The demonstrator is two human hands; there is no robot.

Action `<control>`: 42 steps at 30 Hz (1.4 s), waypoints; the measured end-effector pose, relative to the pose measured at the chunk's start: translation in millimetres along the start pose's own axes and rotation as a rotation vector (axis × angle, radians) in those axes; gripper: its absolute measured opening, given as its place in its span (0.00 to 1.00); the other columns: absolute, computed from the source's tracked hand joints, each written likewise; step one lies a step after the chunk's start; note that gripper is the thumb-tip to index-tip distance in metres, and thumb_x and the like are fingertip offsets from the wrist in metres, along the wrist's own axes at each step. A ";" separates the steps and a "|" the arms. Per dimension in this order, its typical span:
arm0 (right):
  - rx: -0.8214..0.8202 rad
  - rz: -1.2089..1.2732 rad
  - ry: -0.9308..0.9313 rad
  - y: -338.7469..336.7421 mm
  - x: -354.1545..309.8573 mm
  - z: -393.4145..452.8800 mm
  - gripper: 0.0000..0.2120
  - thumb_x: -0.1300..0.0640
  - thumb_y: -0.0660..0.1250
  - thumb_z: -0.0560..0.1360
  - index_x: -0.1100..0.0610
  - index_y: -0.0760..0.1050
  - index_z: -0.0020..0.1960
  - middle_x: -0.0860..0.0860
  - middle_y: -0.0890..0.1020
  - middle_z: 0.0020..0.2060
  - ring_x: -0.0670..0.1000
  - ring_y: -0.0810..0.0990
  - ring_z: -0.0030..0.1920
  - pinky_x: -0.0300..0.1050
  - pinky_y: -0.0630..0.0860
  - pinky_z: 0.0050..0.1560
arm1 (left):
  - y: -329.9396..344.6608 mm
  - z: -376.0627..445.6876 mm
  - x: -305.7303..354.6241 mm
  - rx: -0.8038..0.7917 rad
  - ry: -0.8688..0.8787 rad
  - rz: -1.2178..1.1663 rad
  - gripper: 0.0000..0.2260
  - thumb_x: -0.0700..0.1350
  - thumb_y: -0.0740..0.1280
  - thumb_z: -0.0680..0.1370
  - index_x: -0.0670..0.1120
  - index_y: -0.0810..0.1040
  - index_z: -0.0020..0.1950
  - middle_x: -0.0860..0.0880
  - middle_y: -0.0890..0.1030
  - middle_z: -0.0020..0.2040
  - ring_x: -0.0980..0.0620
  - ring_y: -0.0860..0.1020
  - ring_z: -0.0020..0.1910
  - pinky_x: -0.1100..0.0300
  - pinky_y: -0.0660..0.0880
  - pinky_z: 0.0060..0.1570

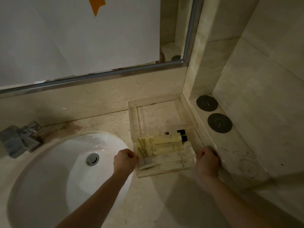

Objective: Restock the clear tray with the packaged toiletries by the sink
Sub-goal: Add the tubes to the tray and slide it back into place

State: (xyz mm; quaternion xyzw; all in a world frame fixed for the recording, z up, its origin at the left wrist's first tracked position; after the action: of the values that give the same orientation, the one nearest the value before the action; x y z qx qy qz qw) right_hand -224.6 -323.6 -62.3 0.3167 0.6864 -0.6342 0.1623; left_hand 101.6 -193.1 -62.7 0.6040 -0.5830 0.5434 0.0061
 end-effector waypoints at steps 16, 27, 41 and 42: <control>-0.075 0.113 0.054 16.7 -25.8 31.5 0.11 0.59 0.58 0.79 0.63 0.75 0.43 0.60 0.76 0.39 0.58 0.77 0.42 0.41 0.66 0.35 | -8.6 32.3 24.4 0.097 -0.060 -0.018 0.04 0.40 0.67 0.72 0.42 0.81 0.38 0.47 0.80 0.34 0.48 0.78 0.37 0.57 0.75 0.39; -0.148 0.267 0.165 28.6 -24.3 26.7 0.12 0.51 0.58 0.80 0.58 0.72 0.55 0.56 0.76 0.46 0.54 0.74 0.44 0.48 0.71 0.43 | -2.8 34.4 4.9 0.015 -0.122 -0.193 0.12 0.51 0.68 0.74 0.43 0.75 0.45 0.45 0.83 0.37 0.45 0.83 0.38 0.48 0.81 0.45; -0.028 0.409 0.289 28.3 -28.2 17.2 0.13 0.58 0.62 0.79 0.61 0.66 0.61 0.57 0.75 0.45 0.57 0.77 0.42 0.49 0.76 0.39 | 10.9 36.9 -3.1 -0.129 -0.196 -0.329 0.06 0.31 0.70 0.70 0.38 0.76 0.44 0.40 0.81 0.39 0.43 0.84 0.35 0.51 0.82 0.45; 0.008 0.362 0.249 21.8 -31.7 15.9 0.14 0.58 0.63 0.78 0.61 0.65 0.61 0.55 0.73 0.45 0.57 0.76 0.44 0.50 0.74 0.42 | 10.9 37.5 -3.2 -0.126 -0.191 -0.327 0.06 0.32 0.70 0.71 0.39 0.76 0.44 0.41 0.81 0.39 0.43 0.84 0.35 0.52 0.82 0.44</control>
State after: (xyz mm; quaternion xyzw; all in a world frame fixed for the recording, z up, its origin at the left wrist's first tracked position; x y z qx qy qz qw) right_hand -189.8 -346.5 -61.6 0.5112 0.6307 -0.5533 0.1863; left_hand 119.0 -218.4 -87.0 0.7377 -0.5081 0.4378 0.0769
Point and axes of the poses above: each hand's wrist, its own z-axis towards the middle knuckle, its own y-axis out of the palm, x = y × z, the point moved 10 cm from there along z, towards the middle knuckle
